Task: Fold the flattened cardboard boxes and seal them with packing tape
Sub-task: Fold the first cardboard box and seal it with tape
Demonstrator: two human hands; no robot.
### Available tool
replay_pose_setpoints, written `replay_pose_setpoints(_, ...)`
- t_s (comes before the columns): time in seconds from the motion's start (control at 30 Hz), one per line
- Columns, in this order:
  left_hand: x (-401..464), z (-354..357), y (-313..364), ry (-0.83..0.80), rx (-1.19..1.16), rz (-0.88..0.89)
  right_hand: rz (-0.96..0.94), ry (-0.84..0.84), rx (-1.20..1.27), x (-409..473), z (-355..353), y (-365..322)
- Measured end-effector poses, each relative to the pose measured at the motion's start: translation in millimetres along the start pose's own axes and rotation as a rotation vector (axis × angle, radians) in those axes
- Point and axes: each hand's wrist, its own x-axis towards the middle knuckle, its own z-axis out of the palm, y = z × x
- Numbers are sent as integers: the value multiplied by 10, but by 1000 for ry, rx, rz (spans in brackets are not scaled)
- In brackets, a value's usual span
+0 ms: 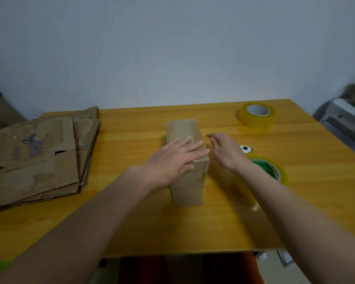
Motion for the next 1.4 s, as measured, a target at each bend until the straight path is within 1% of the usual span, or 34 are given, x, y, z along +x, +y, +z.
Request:
replay_pose_setpoints(0.03, 4, 54, -17, 53, -21, 23, -45, 9, 214, -23, -10, -66)
replay_pose_setpoints(0.07, -5, 108, -37, 131, -65, 51, -107, -32, 346, -79, -4, -141)
replay_pose_setpoints(0.1, -27, 160, -51, 216, -112, 77, -169, -94, 393, -153, 40, -195)
replay_pose_setpoints(0.13, -55, 221, -65, 306, -152, 87, -217, -142, 402, -233, 110, -221)
replay_pose_setpoints(0.17, -85, 291, -72, 404, -194, 72, -246, -154, 402, -304, 182, -219)
replay_pose_setpoints(0.23, -158, 427, -35, 582, -299, -26, -265, -117, 418, -397, 280, -162)
replay_pose_setpoints(0.3, -203, 518, 20, 712, -346, -81, -274, -105, 414, -430, 300, -117)
replay_pose_setpoints(0.33, -208, 541, 32, 737, -348, -79, -286, -106, 398, -434, 299, -106)
replay_pose_setpoints(0.5, -214, 496, -22, 674, -331, -75, -272, -99, 386, -470, 206, -115)
replay_pose_setpoints(0.57, -239, 445, 34, 662, -312, -120, -267, -25, 374, -521, 116, -65)
replay_pose_setpoints(0.67, -226, 275, 201, 746, -291, -218, -213, 106, 297, -581, -92, 135)
replay_pose_setpoints(0.73, -178, 186, 355, 824, -274, -178, -133, 170, 270, -601, -255, 304)
replay_pose_setpoints(0.8, -113, 186, 547, 832, -328, -90, -40, 219, 213, -622, -410, 467)
replay_pose_setpoints(0.87, -52, 286, 777, 754, -427, -38, 45, 209, 121, -688, -528, 596)
replay_pose_setpoints(0.93, 32, 457, 986, 575, -535, -89, 82, 145, -3, -788, -571, 688)
replay_pose_setpoints(1.03, 233, 771, 1113, 267, -693, -318, 71, 9, -121, -970, -513, 744)
replay_pose_setpoints(1.07, 304, 832, 1109, 197, -758, -402, 60, -24, -188, -1021, -479, 771)
replay_pose_setpoints(1.1, 367, 875, 1100, 159, -810, -462, 32, -50, -305, -1054, -449, 801)
replay_pose_setpoints(1.17, 458, 930, 1095, 158, -835, -505, -34, -65, -517, -1094, -406, 854)
replay_pose_setpoints(1.2, 485, 941, 1107, 170, -814, -503, -36, -64, -540, -1108, -397, 863)
replay_pose_setpoints(1.27, 489, 937, 1146, 224, -790, -505, -19, -77, -481, -1124, -400, 879)
replay_pose_setpoints(1.3, 479, 930, 1161, 260, -815, -518, -13, -81, -442, -1128, -414, 882)
replay_pose_setpoints(1.4, 444, 879, 1153, 352, -997, -562, 18, -69, -287, -1129, -492, 844)
